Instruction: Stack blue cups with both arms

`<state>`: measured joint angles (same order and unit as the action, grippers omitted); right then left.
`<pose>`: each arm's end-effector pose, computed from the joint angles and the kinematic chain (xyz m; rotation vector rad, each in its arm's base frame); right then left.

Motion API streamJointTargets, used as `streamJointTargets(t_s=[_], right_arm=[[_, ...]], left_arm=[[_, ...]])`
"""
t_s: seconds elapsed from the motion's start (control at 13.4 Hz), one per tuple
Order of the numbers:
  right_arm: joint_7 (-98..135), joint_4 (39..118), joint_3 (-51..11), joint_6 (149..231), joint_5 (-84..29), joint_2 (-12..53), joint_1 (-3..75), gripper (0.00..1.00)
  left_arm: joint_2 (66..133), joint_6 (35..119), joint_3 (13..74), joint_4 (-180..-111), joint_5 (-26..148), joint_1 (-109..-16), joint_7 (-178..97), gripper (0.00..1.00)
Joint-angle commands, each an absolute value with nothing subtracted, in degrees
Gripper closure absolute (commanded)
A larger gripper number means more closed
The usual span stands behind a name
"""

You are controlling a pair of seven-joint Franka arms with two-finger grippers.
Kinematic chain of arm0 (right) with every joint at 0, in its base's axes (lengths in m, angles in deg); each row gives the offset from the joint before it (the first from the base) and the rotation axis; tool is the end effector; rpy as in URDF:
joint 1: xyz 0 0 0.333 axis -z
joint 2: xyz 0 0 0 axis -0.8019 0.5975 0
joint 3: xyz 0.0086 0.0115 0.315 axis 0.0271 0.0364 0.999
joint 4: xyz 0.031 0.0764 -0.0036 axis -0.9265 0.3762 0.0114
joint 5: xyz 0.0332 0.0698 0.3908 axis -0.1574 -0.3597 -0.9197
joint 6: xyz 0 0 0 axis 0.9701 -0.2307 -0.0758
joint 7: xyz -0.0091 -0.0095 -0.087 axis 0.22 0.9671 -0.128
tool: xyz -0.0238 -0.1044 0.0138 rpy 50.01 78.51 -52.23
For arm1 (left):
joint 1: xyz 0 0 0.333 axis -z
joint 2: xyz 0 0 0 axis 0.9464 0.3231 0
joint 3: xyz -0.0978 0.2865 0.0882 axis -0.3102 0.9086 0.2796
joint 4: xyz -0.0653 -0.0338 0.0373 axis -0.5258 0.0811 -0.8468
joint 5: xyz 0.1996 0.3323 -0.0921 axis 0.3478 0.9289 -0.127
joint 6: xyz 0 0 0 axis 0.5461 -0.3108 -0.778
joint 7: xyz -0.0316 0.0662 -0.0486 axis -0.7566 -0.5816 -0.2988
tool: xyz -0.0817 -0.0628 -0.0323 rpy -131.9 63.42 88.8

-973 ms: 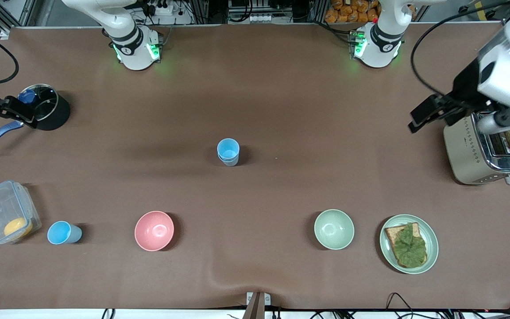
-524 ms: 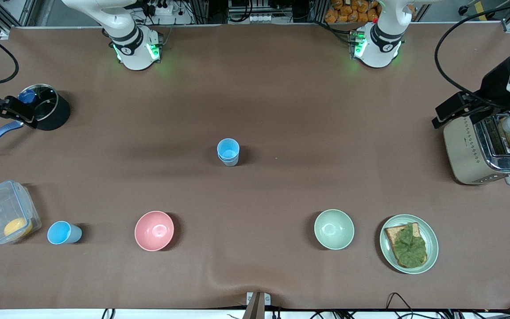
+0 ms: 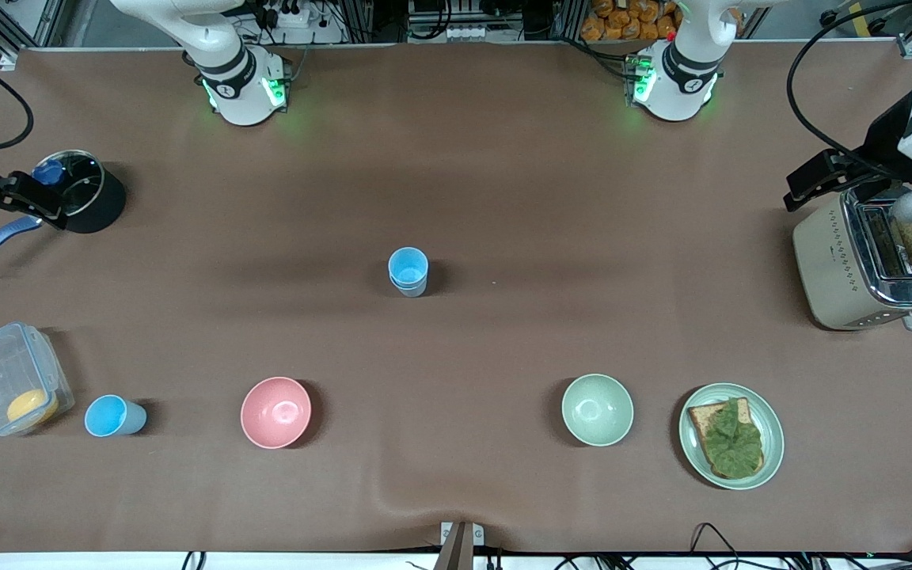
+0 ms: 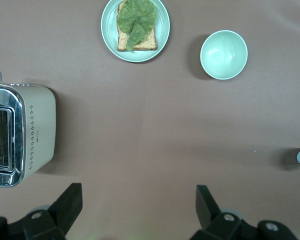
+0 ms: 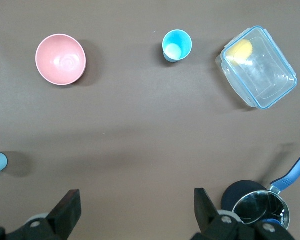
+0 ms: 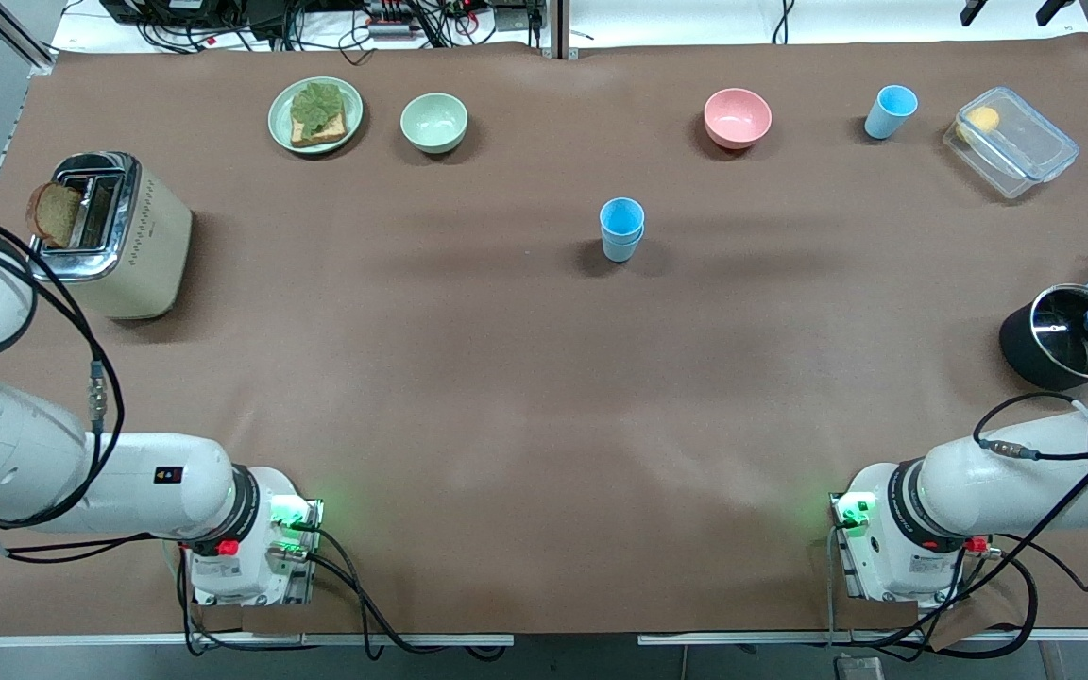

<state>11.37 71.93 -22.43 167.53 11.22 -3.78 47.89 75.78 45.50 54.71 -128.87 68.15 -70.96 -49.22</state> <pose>0.5579 -0.0274 0.6176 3.1111 -0.1143 0.0413 0.5588 -0.0738 0.6515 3.1029 0.2051 -0.0042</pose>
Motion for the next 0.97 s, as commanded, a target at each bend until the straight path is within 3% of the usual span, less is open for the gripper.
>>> streamJointTargets(t_s=[0.0, 0.9], right_arm=[[10.69, 71.69, -21.98, 167.02, 10.25, -3.75, 48.74, 0.0], [10.69, 71.69, -21.98, 166.93, 10.25, -3.75, 48.74, 0.0]], left_arm=[[74.29, 45.03, 54.41, -130.07, 69.56, -71.76, -46.41, 0.0], [74.99, 41.16, 54.06, -129.72, 70.79, -73.87, -46.4, 0.0]])
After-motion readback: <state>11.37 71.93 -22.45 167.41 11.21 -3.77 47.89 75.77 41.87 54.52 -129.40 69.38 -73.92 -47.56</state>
